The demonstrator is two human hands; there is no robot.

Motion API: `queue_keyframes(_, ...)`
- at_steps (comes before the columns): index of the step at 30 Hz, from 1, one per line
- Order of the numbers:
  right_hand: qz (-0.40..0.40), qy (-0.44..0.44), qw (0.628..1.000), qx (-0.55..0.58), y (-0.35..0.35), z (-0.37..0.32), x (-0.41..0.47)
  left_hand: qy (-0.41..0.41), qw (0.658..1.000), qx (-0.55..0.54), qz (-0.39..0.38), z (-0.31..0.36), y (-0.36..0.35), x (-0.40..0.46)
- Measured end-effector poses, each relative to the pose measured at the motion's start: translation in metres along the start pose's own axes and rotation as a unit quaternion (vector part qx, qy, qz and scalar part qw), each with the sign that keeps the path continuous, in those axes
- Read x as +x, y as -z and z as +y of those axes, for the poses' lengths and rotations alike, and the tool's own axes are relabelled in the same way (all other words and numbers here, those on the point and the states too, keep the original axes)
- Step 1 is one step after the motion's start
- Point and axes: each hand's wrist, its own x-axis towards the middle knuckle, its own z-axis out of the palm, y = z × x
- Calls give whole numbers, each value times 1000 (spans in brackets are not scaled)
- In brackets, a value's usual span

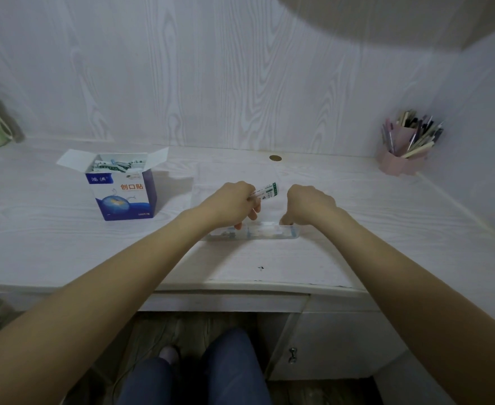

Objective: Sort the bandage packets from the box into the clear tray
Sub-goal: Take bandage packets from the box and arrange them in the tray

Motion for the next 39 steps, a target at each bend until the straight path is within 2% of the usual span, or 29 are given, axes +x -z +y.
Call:
queue_keyframes(8, 15, -25, 998, 54, 5, 1, 6, -5, 1000, 12, -9, -1, 1, 1)
queue_keyframes(14, -77, -21, 997, 20, 8, -11, 5, -5, 1000, 15, -10, -1, 0, 2)
queue_keyframes(17, -97, -21, 995, 23, 9, -11, 4, -7, 1000, 18, -11, -1, 0, 3)
queue_keyframes(29, -33, -40, 999, 10, -2, -8, 15, -15, 998, 56, -9, -1, -3, 5)
queue_keyframes(39, -11, -8, 1000, 13, -3, -2, 12, -23, 996, 84, 1, -1, -4, 5)
